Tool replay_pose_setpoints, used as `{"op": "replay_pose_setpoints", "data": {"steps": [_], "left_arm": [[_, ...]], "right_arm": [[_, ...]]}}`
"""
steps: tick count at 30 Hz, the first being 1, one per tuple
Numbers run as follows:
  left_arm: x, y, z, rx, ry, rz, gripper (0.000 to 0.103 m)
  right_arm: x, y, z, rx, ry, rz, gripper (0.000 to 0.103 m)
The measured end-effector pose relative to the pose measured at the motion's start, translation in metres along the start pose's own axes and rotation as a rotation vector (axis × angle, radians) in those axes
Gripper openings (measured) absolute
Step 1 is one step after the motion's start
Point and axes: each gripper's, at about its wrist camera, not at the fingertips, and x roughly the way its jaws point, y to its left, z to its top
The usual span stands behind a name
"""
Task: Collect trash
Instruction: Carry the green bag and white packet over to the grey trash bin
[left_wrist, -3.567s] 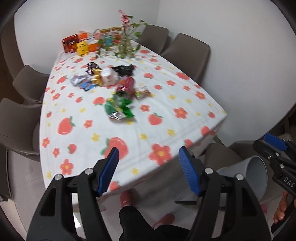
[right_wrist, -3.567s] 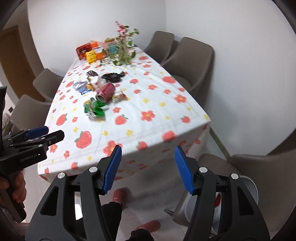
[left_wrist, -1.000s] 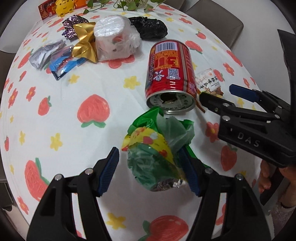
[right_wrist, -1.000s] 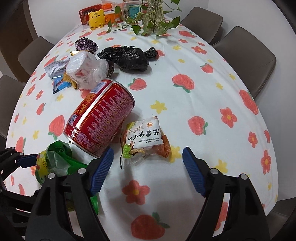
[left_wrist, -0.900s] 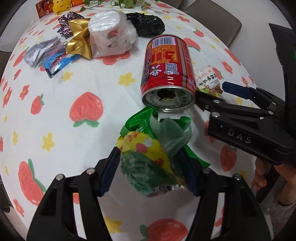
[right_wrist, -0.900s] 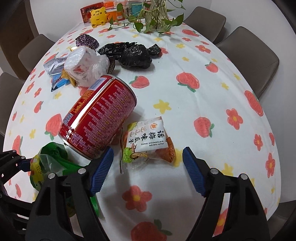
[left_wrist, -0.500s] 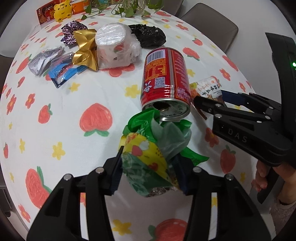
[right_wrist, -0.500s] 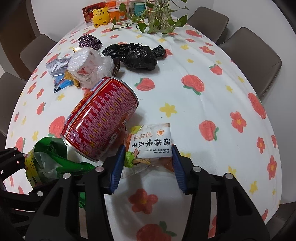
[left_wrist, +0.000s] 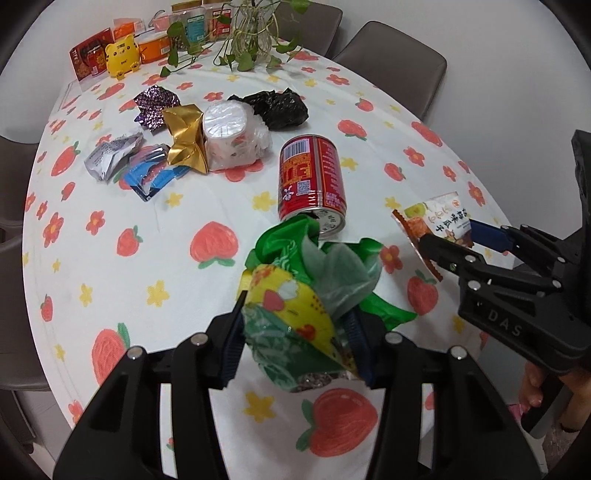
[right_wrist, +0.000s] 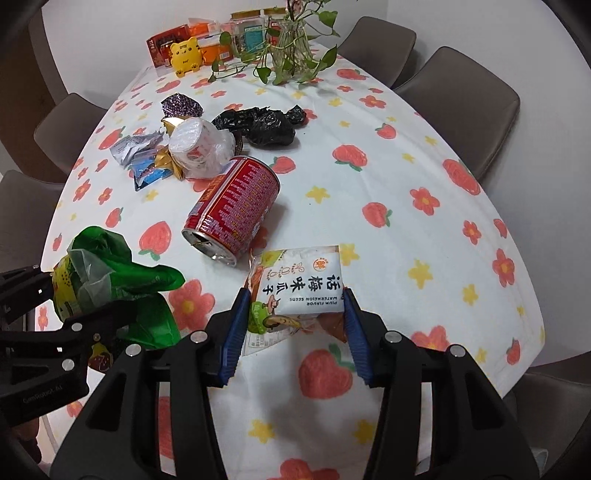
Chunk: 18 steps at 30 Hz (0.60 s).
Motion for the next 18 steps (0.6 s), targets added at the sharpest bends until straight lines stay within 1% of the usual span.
{"op": "replay_pose_setpoints", "data": {"steps": [6, 10, 14, 18], "left_arm": [[-0.026, -0.021, -0.009, 0.089, -0.026, -0.037, 0.049], [-0.038, -0.046, -0.013, 0.162, -0.043, -0.074, 0.049], [-0.047, -0.083, -0.018, 0.239, -0.057, -0.115, 0.049], [-0.056, -0.134, -0.027, 0.321, -0.064, -0.154, 0.049]], "right_arm": [[-0.049, -0.006, -0.025, 0.079, -0.052, -0.060, 0.047], [-0.079, -0.021, -0.046, 0.159, -0.081, -0.100, 0.047], [-0.110, -0.044, -0.074, 0.232, -0.105, -0.147, 0.047], [-0.143, -0.079, -0.110, 0.309, -0.130, -0.202, 0.047]]}}
